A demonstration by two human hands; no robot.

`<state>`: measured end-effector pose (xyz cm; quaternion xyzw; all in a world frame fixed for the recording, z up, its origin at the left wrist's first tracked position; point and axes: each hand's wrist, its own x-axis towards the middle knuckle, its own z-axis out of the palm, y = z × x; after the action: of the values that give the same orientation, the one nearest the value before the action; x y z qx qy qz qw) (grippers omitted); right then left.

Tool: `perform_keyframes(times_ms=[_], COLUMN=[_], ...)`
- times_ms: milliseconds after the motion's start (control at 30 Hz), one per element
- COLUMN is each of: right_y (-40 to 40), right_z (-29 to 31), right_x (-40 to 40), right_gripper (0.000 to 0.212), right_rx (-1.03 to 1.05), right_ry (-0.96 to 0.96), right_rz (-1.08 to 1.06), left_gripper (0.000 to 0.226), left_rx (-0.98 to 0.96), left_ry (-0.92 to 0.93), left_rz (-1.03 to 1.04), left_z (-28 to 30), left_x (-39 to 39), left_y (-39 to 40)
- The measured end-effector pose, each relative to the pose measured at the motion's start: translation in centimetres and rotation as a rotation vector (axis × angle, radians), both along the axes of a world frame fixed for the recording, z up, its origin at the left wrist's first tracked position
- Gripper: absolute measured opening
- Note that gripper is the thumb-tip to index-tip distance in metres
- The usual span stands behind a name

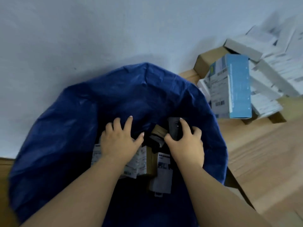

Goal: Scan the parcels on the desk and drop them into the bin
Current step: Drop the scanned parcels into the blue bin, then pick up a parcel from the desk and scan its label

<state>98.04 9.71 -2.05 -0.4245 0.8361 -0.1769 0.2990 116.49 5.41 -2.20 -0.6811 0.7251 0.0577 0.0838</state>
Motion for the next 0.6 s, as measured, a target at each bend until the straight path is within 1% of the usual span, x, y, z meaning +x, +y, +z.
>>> perform_keyframes(times_ms=[133,267,467,600], right_y=[-0.2,0.5,3.9,7.6], right_z=[4.9,9.5,15.3,17.7], right_x=[-1.3,-2.1,-2.0,-2.3], right_gripper=[0.071,0.071,0.072,0.072], right_rx=[-0.099,-0.205,-0.376,-0.418], right_ry=[0.014,-0.016,0.001,0.006], right_rz=[0.040,0.029,-0.036,-0.052], left_gripper=[0.077,0.077,0.077,0.077], left_rx=[-0.051,-0.105,-0.240,-0.290], left_ry=[0.024,0.043,0.048,0.058], left_rz=[0.074,0.087,0.017,-0.072], left_z=[5.1,9.7,15.3,17.4], left_x=[-0.1,-0.1,-0.8,-2.9], left_y=[1.2,2.4,4.1,6.7])
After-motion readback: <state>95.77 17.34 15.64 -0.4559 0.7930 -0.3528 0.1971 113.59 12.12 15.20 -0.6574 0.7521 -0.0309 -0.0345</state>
